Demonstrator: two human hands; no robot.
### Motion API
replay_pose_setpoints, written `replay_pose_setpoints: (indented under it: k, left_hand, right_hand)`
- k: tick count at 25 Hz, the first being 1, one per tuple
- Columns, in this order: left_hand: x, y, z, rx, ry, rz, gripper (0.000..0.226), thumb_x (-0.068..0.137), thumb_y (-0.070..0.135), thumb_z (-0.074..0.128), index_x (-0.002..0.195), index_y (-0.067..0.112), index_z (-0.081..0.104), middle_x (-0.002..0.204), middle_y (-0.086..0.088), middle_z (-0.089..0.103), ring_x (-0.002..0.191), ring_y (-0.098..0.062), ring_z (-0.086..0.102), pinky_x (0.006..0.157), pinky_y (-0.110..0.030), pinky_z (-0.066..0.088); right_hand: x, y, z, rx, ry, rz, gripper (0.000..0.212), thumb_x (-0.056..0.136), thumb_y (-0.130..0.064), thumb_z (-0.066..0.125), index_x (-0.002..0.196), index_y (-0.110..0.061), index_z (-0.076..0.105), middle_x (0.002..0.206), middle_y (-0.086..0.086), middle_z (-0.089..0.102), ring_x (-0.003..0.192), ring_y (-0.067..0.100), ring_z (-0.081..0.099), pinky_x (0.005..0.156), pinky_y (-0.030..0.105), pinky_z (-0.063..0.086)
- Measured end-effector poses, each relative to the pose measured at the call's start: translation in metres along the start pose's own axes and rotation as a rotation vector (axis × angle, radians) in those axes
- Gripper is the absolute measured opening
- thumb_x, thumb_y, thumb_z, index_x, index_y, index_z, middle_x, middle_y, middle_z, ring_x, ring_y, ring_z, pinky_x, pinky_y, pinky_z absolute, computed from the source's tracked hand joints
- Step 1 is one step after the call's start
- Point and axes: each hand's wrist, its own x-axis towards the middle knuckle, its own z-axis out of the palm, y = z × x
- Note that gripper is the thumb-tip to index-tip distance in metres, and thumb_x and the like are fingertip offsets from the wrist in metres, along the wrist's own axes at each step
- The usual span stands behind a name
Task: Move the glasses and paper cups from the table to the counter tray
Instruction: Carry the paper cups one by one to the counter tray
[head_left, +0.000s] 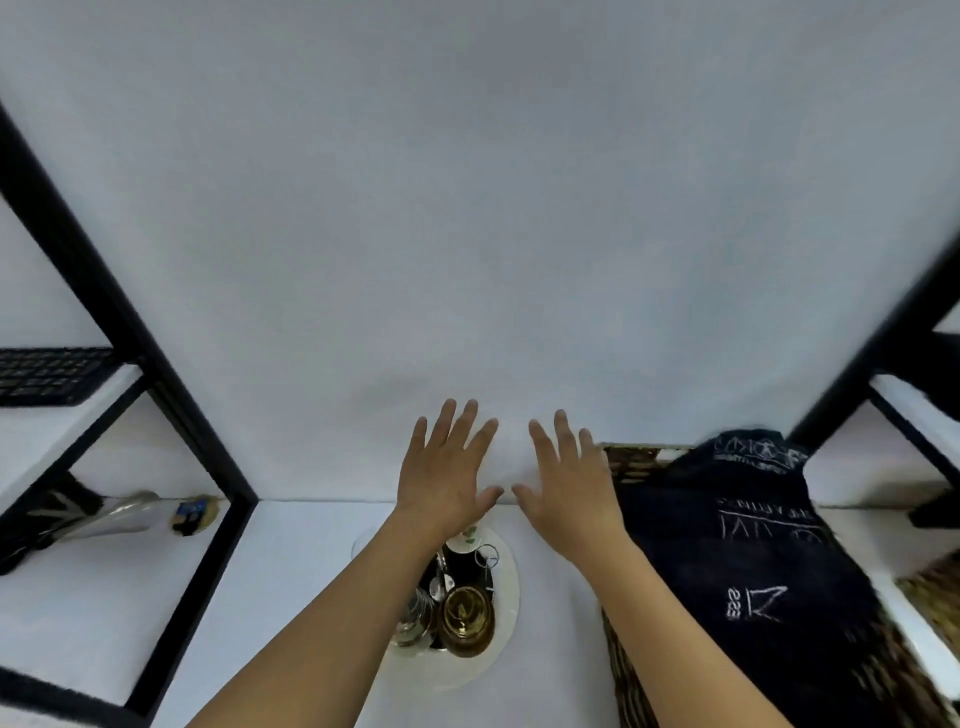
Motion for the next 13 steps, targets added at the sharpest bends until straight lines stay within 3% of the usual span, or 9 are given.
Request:
replay_pose_setpoints:
  k: [3, 9, 13]
  left_hand:
    - [-0.025, 0.04, 0.016, -0.048, -0.015, 0.163, 0.087, 0.094, 0.068, 0.046, 0.162, 0.032, 0.006, 0.172, 0.0, -0.007, 0.157, -0.026, -0.012, 0.127, -0.053, 0.002]
    - [-0.102, 0.145, 0.052, -0.094, -0.089, 0.489, 0.084, 0.093, 0.063, 0.051, 0.161, 0.032, 0.013, 0.173, -0.003, 0.001, 0.158, -0.029, -0.005, 0.126, -0.056, 0.007]
    - [-0.154, 0.251, 0.06, -0.09, -0.127, 0.796, 0.083, 0.094, 0.064, 0.047, 0.162, 0.032, 0.013, 0.173, -0.003, 0.002, 0.158, -0.03, -0.003, 0.125, -0.055, 0.009]
  right_hand:
    - [-0.068, 0.02, 0.009, 0.001, -0.017, 0.175, 0.081, 0.101, -0.061, 0.038, 0.162, -0.024, -0.002, 0.17, 0.011, -0.005, 0.154, 0.038, 0.011, 0.121, 0.055, 0.022]
    - [-0.239, 0.051, 0.041, 0.105, -0.084, 0.566, 0.079, 0.102, -0.057, 0.04, 0.162, -0.027, -0.001, 0.17, 0.007, -0.009, 0.155, 0.038, 0.006, 0.123, 0.055, 0.018]
    - [-0.367, 0.088, 0.039, 0.156, -0.065, 0.856, 0.077, 0.102, -0.057, 0.04, 0.162, -0.029, 0.0, 0.17, 0.006, -0.009, 0.154, 0.041, 0.007, 0.122, 0.057, 0.015]
